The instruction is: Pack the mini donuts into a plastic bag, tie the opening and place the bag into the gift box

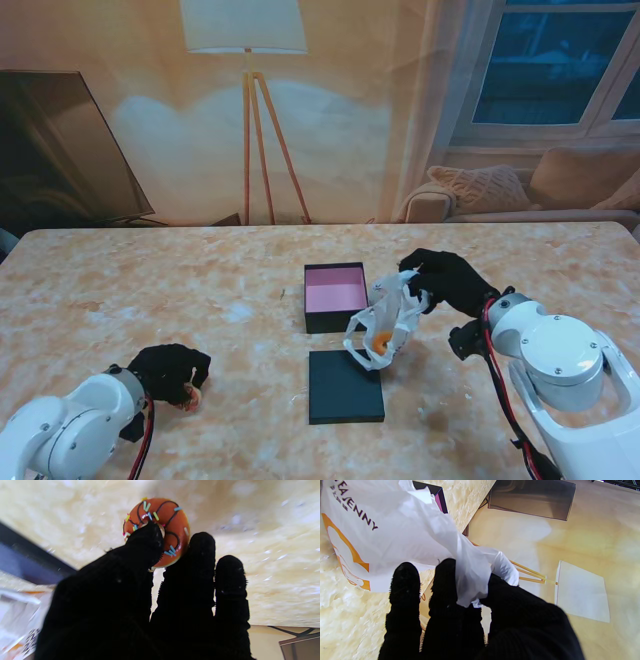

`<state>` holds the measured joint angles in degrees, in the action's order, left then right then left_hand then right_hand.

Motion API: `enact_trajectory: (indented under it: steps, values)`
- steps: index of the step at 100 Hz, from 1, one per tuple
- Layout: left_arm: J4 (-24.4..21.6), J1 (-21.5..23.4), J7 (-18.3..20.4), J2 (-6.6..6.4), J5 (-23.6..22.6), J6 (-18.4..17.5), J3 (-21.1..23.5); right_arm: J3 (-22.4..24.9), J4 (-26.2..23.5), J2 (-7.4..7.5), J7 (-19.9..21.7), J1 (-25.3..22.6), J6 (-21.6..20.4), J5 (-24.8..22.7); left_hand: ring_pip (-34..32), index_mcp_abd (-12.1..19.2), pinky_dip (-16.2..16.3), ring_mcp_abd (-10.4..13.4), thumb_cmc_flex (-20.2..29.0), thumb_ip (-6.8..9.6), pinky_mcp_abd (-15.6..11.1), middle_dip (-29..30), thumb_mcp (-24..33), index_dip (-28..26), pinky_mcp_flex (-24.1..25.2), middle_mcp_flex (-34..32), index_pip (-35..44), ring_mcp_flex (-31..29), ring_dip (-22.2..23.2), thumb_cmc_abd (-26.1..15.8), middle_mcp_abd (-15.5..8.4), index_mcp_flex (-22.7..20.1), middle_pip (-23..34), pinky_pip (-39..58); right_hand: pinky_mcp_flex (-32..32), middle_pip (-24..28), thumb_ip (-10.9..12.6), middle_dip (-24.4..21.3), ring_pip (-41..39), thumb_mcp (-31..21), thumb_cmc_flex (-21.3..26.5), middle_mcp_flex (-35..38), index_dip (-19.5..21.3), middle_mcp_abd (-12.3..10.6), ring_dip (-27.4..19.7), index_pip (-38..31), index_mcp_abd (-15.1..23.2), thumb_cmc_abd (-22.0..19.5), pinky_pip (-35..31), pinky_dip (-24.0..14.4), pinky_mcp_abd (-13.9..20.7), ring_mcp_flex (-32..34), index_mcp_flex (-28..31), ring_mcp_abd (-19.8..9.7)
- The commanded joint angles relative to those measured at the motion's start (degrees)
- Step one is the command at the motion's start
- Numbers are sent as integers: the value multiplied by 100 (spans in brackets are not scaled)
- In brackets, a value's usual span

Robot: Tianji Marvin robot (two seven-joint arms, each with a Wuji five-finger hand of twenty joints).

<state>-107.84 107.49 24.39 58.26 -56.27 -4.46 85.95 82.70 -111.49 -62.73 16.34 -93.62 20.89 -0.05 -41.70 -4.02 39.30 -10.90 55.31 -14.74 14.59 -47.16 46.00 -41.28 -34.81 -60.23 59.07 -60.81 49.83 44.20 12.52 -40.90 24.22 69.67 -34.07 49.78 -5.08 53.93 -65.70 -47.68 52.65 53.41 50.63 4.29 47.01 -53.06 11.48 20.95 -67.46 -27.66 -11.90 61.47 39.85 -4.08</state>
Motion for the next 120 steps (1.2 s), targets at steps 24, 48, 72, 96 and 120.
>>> enact_trajectory:
  steps: [24, 48, 72, 96, 120]
  values:
    - [-78, -733, 131, 0, 919, 23, -427, -26, -5, -24, 111, -22, 19, 35, -251, 61, 118, 91, 176, 193, 163, -165, 125, -228, -40, -253, 410, -151, 188, -132, 82, 50, 162, 148, 43, 52, 10, 105, -123, 31, 90, 3, 21, -236, 38, -154, 48, -189, -16, -76, 71, 25, 55, -123]
    - [11, -1874, 449, -17, 2275, 736, -1541, -39, 24, -19, 145, 17, 34, 58, -250, 32, 128, 70, 187, 187, 200, -184, 132, -268, -27, -230, 393, -141, 233, -158, 102, 58, 182, 178, 33, 51, 10, 103, -118, 34, 90, 7, 22, -250, 35, -152, 52, -197, -20, -77, 74, 29, 48, -131]
    - [257, -3046, 272, 112, 3354, 1682, -2830, -61, 42, -21, 146, 46, 72, 69, -251, 53, 121, 72, 169, 171, 210, -188, 147, -285, -34, -223, 404, -152, 247, -168, 106, 67, 206, 204, 39, 49, 9, 102, -119, 36, 90, 2, 22, -252, 36, -152, 49, -194, -17, -78, 69, 28, 51, -123]
    - [624, -3943, 108, 289, 4146, 2065, -3642, -74, 47, -24, 139, 59, 94, 81, -232, 65, 109, 55, 155, 149, 222, -177, 163, -274, -23, -214, 424, -127, 241, -177, 96, 74, 220, 219, 29, 47, 8, 98, -118, 39, 92, 2, 19, -240, 34, -150, 46, -193, -12, -75, 80, 29, 49, -124]
    - [696, -4321, -129, 451, 4540, 2466, -4125, -100, 68, -33, 104, 77, 60, 82, -243, 52, 100, 40, 151, 125, 240, -164, 164, -242, -13, -206, 423, -124, 232, -182, 111, 80, 234, 243, 7, 46, 9, 86, -108, 17, 90, 24, 23, -255, 26, -174, 32, -171, -21, -73, 58, 43, 76, -114]
